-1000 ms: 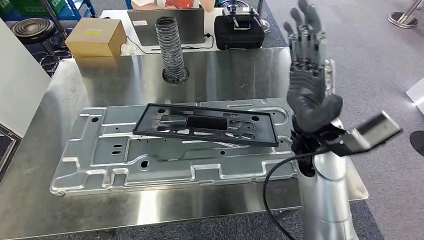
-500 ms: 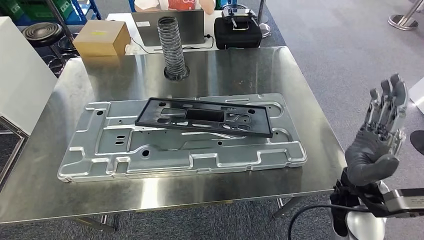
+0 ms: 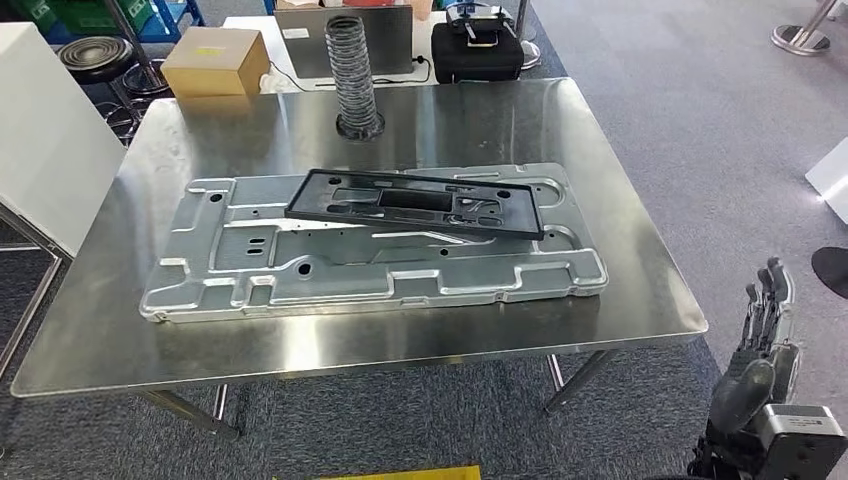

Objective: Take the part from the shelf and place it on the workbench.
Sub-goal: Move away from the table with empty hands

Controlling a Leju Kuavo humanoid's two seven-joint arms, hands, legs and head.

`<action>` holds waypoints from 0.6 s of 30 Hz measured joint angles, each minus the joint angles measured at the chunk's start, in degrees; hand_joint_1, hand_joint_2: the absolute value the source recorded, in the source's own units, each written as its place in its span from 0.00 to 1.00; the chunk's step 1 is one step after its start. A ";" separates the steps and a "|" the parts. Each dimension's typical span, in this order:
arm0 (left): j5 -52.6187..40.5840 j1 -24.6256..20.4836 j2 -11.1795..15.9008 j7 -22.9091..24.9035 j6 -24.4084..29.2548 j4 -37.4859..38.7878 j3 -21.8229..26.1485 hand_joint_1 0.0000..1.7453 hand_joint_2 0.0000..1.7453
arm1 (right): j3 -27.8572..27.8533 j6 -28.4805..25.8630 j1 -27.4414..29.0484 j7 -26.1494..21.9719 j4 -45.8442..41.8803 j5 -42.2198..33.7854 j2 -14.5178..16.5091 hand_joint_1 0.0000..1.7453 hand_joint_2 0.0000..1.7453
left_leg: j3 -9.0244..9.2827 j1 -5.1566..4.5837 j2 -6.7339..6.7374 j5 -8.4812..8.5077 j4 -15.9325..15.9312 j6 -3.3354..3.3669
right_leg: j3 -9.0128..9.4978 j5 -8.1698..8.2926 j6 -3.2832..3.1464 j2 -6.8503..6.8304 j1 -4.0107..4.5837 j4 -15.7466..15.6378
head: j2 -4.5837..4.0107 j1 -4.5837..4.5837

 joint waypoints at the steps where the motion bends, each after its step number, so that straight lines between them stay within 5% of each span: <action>1: -0.05 0.04 -0.02 -0.11 -0.02 0.00 0.00 0.00 0.00 | -0.34 -0.24 0.36 0.20 0.39 0.64 0.04 0.00 0.00 | -0.58 0.09 0.14 0.76 -0.19 0.40 | -0.58 -1.89 0.32 0.09 -0.09 1.41 | 0.00 0.13; 4: -0.30 0.09 -0.03 -0.20 -0.08 0.00 0.01 0.00 0.00 | -1.23 -0.60 0.85 1.15 1.57 2.77 0.22 0.00 0.00 | -2.66 0.10 0.40 2.54 -0.24 0.93 | -3.13 -10.08 1.08 0.22 -0.40 10.10 | 0.00 0.48; 6: -0.39 0.11 -0.03 -0.20 -0.10 0.00 0.02 0.00 0.00 | -1.44 -0.60 0.96 1.55 1.92 3.48 0.30 0.00 0.00 | -3.20 0.07 0.44 2.96 -0.22 0.94 | -3.79 -11.87 1.27 0.22 -0.44 12.99 | 0.00 0.45; 9: -0.46 0.12 -0.03 -0.20 -0.14 0.00 0.02 0.00 0.00 | -1.93 -0.61 1.18 2.18 2.80 4.73 0.43 0.00 0.00 | -4.12 0.06 0.48 3.64 -0.11 0.85 | -3.70 -12.09 1.45 0.21 -0.51 15.51 | 0.01 0.50; 11: -0.52 0.13 -0.04 -0.20 -0.22 0.00 0.01 0.00 0.00 | -3.03 -0.65 1.45 2.71 4.49 6.13 0.72 0.00 0.00 | -6.84 0.01 0.50 5.38 0.73 0.19 | 3.60 -10.48 1.22 0.26 -0.62 8.31 | 0.00 0.55; 13: -0.54 0.11 -0.05 -0.20 -0.31 0.00 -0.01 0.00 0.00 | -3.93 -0.69 1.60 2.78 5.72 6.65 1.02 0.00 0.00 | -8.84 -0.05 0.49 7.09 1.35 -0.77 | 10.74 -8.95 0.31 0.36 -0.44 -1.36 | 0.01 0.53; 16: -0.53 0.31 -0.01 -0.19 -0.32 0.00 0.01 0.00 0.00 | -4.42 -0.61 1.68 3.17 6.44 7.40 1.37 0.00 0.00 | -9.28 0.10 0.43 7.49 1.49 -1.80 | 10.00 -7.89 -1.21 0.24 -0.29 -2.04 | 0.01 0.67; 18: -0.52 0.51 0.01 -0.08 -0.31 0.00 0.02 0.00 0.00 | -4.76 -0.20 1.72 4.35 7.19 9.33 1.76 0.00 0.00 | -10.43 0.29 0.37 3.15 4.84 -2.20 | 8.71 -6.52 -2.08 0.03 -0.40 -2.18 | 0.00 0.45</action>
